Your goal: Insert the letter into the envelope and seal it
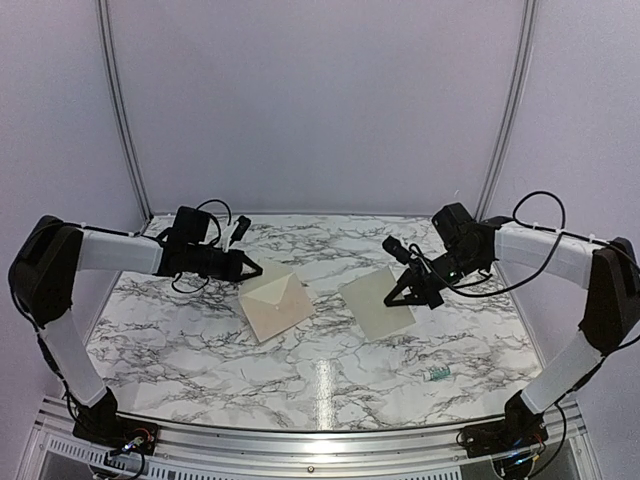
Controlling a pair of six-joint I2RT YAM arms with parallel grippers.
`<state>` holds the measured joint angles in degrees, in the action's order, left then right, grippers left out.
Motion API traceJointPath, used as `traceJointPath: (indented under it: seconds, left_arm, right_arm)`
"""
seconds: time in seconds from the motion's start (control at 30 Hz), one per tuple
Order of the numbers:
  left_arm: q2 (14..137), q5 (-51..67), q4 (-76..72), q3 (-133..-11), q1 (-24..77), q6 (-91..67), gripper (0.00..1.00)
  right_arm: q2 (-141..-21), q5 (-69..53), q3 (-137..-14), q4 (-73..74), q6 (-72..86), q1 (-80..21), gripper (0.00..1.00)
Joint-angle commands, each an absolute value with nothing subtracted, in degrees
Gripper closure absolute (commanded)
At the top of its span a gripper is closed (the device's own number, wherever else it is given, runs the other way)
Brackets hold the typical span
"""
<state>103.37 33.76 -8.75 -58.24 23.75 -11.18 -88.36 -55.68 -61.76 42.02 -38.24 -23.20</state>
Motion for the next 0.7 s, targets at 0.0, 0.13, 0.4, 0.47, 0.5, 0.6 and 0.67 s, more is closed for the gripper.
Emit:
traceJointPath:
  seconds: [0.0, 0.13, 0.4, 0.47, 0.5, 0.6, 0.67]
  left_arm:
    - [94.17, 38.91, -8.14, -59.01, 26.89, -8.12, 1.0]
    - [90.9, 40.26, -3.94, -60.01, 29.99, -5.76, 1.0]
    - [87.52, 43.46, -2.85, -58.88, 37.67, -7.23, 1.0]
    - [87.2, 43.8, -2.76, -58.57, 39.56, -7.67, 1.0]
    - [87.07, 44.09, -2.76, -58.42, 40.35, -7.79, 1.0]
    - [87.17, 45.74, -2.72, -57.97, 42.6, -8.07, 1.0]
    - [87.45, 46.72, -2.71, -57.69, 43.86, -8.04, 1.0]
  right_arm:
    - [-84.95, -47.04, -71.52, 50.12, -45.99, -23.44, 1.0]
    - [-81.87, -38.1, -78.96, 54.78, -50.32, -27.83, 1.0]
    - [-81.55, -25.55, -89.68, 61.7, -56.34, -45.12, 1.0]
    - [-82.79, -24.91, -91.64, 63.01, -56.22, -49.25, 1.0]
    - [-83.53, -24.24, -92.24, 63.36, -56.17, -50.84, 1.0]
    - [-85.12, -20.36, -93.04, 63.89, -56.29, -56.06, 1.0]
    - [-86.22, -15.49, -93.16, 63.83, -56.47, -59.3, 1.0]
